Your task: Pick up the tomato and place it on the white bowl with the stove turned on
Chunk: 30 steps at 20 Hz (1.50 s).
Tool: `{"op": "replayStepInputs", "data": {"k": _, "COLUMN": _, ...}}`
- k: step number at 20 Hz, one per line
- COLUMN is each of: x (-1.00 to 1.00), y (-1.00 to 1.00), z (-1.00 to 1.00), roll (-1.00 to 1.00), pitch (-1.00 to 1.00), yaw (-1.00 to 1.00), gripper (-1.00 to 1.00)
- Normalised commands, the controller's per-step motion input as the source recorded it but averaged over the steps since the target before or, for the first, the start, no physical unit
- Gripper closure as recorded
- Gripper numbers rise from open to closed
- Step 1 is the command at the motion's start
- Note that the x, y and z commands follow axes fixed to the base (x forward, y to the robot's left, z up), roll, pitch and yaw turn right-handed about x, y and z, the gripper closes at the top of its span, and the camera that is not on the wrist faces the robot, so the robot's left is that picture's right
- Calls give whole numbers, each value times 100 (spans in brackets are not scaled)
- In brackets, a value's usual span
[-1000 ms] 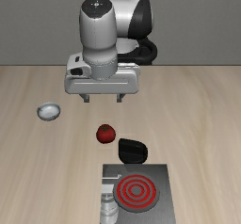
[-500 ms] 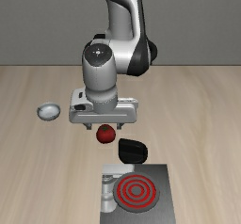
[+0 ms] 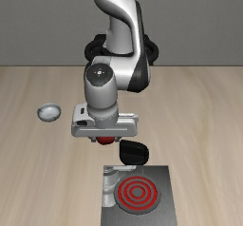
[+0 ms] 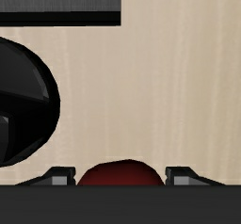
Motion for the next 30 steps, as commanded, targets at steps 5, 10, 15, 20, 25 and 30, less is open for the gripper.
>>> {"op": "replayStepInputs", "data": {"k": 5, "x": 0, "y": 0, "z": 0, "roll": 0, "pitch": 0, "yaw": 0, "gripper": 100}}
{"op": "replayStepInputs", "data": {"k": 10, "x": 0, "y": 0, "z": 60, "roll": 0, "pitch": 0, "yaw": 0, "gripper": 100}}
{"op": "replayStepInputs", "data": {"k": 15, "x": 0, "y": -20, "z": 80, "roll": 0, "pitch": 0, "yaw": 0, "gripper": 100}}
{"op": "replayStepInputs", "data": {"k": 20, "x": 0, "y": -100, "z": 0, "roll": 0, "pitch": 0, "yaw": 0, "gripper": 100}}
{"op": "replayStepInputs", "data": {"k": 25, "x": 0, "y": -100, "z": 0, "roll": 0, "pitch": 0, "yaw": 0, "gripper": 100}}
{"op": "replayStepInputs", "data": {"k": 30, "x": 0, "y": -100, "z": 0, "roll": 0, "pitch": 0, "yaw": 0, "gripper": 100}}
